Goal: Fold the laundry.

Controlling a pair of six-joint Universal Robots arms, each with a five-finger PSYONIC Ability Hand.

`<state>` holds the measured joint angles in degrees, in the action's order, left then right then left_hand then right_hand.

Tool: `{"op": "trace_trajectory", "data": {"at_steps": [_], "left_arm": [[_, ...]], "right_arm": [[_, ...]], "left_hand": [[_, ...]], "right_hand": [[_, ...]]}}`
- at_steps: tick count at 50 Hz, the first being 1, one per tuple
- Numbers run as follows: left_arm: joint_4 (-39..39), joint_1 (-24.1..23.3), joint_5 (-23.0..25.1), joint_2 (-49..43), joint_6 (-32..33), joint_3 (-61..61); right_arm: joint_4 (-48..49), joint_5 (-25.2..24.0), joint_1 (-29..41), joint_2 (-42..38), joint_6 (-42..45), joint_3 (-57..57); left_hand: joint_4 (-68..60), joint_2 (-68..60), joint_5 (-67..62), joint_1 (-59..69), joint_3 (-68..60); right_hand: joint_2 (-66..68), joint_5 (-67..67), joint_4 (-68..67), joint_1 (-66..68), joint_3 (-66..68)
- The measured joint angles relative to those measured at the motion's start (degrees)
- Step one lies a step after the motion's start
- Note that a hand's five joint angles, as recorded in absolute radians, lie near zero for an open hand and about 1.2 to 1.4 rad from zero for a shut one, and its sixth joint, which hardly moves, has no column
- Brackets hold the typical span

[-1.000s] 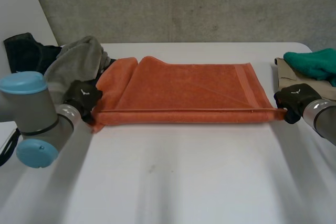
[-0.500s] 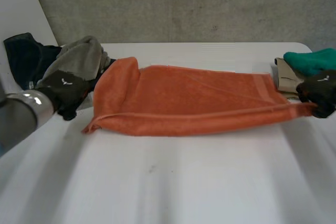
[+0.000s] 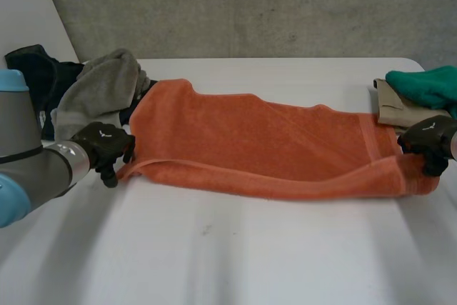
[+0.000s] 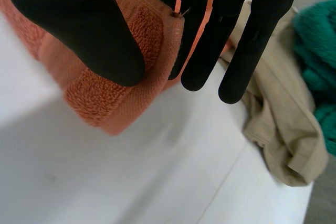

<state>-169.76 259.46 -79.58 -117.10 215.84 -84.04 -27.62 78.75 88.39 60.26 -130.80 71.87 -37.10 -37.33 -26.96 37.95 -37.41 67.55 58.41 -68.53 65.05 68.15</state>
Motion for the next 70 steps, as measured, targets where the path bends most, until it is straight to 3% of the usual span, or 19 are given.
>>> {"op": "trace_trajectory", "data": {"at_steps": [11,23,29,36,41,47,52,59,70], "left_arm": [[-6.72,-0.5,-0.83,-5.61,-3.5,2.63],[-3.97,-2.04,-0.68,-10.48,-3.99,8.07],[-2.72,-2.97,-1.22,-12.9,-3.92,9.93],[-0.02,-3.22,-3.62,-12.28,-2.83,7.97],[4.85,-3.12,-6.87,-5.73,1.29,1.18],[9.59,-1.3,-9.09,7.53,11.45,-9.72],[10.76,-1.15,-9.41,13.73,19.09,-13.92],[9.24,-3.33,-10.39,9.91,20.73,-7.27],[2.53,-8.01,-11.86,-11.91,11.54,26.64]], "right_arm": [[5.08,0.95,-0.72,-1.29,-3.53,0.98],[5.66,0.27,-0.94,-0.64,-3.53,2.07],[6.05,0.12,-1.56,-0.34,-3.94,2.34],[5.08,0.0,-2.12,0.12,-3.5,2.77],[1.19,-0.41,-2.7,0.9,0.37,3.61],[-9.52,-0.63,-4.91,1.94,15.68,5.38],[-13.15,-0.59,-5.45,2.56,22.63,6.43],[-5.1,-0.57,-3.51,1.96,17.23,5.65],[20.49,2.97,1.64,-7.82,-2.63,-4.92]], "left_hand": [[0.03,0.13,0.02,-0.02,0.02],[0.98,1.07,1.06,-1.38,1.03],[-25.27,-25.64,-25.19,26.13,-24.79],[-31.31,-31.11,-29.49,28.21,-30.61],[-31.32,-31.13,-29.49,28.21,-30.61],[-31.33,-31.13,-29.49,28.21,-30.61],[-31.34,-31.13,-29.49,28.21,-30.61],[-31.36,-31.26,-29.49,28.21,-30.78],[-31.39,-31.27,-29.49,28.21,-30.79]], "right_hand": [[0.0,0.0,0.0,0.0,0.0],[0.0,0.0,0.0,0.0,0.0],[0.0,0.0,0.0,0.0,0.0],[0.0,0.0,0.0,0.0,0.0],[0.0,0.0,0.0,0.0,0.0],[0.0,0.0,0.0,0.0,0.0],[0.0,0.0,0.0,0.0,0.0],[0.0,0.03,0.0,0.0,0.0],[0.0,0.25,0.0,0.0,0.0]]}}
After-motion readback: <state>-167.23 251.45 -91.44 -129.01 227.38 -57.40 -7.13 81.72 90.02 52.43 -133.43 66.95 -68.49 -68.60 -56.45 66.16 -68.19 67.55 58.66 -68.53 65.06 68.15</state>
